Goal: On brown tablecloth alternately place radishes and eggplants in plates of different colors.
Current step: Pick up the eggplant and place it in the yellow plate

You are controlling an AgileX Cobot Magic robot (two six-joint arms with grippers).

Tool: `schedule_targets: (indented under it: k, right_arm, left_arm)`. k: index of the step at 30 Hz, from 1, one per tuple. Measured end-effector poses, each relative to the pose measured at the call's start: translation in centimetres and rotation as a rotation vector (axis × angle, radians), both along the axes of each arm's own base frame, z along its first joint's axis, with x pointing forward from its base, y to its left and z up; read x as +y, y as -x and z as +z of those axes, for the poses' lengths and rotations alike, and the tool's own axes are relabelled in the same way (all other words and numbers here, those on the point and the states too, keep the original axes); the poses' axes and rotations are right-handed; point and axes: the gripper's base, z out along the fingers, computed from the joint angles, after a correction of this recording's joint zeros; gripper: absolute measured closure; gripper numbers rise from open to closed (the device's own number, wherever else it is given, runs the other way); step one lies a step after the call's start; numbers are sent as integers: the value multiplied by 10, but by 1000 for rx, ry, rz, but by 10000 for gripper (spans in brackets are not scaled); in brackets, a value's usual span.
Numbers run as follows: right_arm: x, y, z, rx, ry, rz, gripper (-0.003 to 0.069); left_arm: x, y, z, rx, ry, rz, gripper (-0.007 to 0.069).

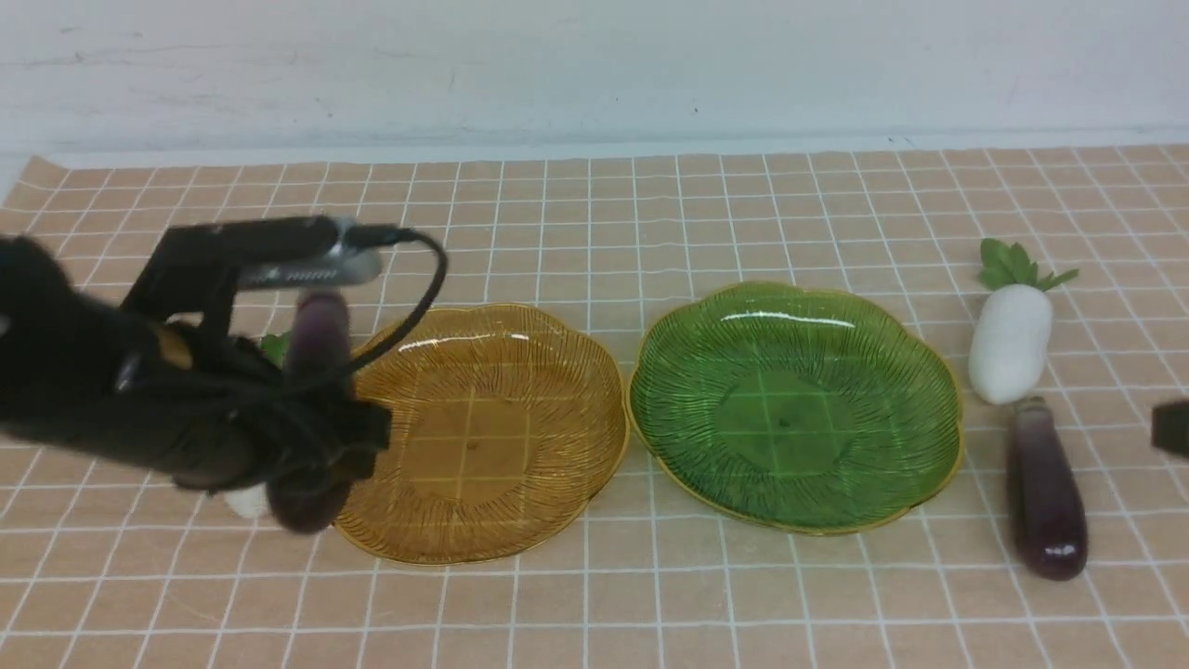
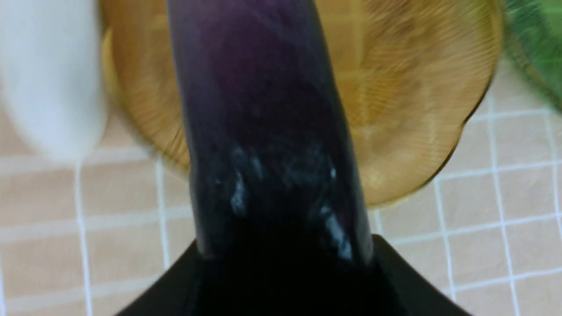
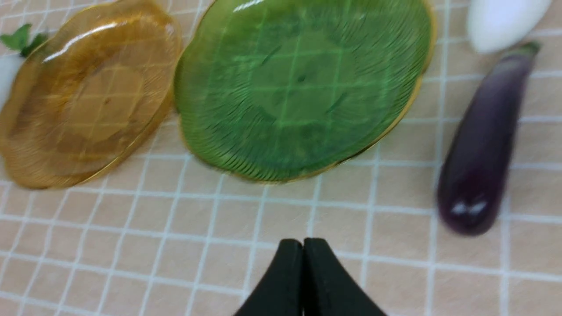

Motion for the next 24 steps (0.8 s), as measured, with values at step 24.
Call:
schedule_targets:
  k: [24]
  right_arm:
    - [-24,-112,-84,419,110,-190,402]
  left_arm:
    - [-35,-118,-85,182,-122,-167,113]
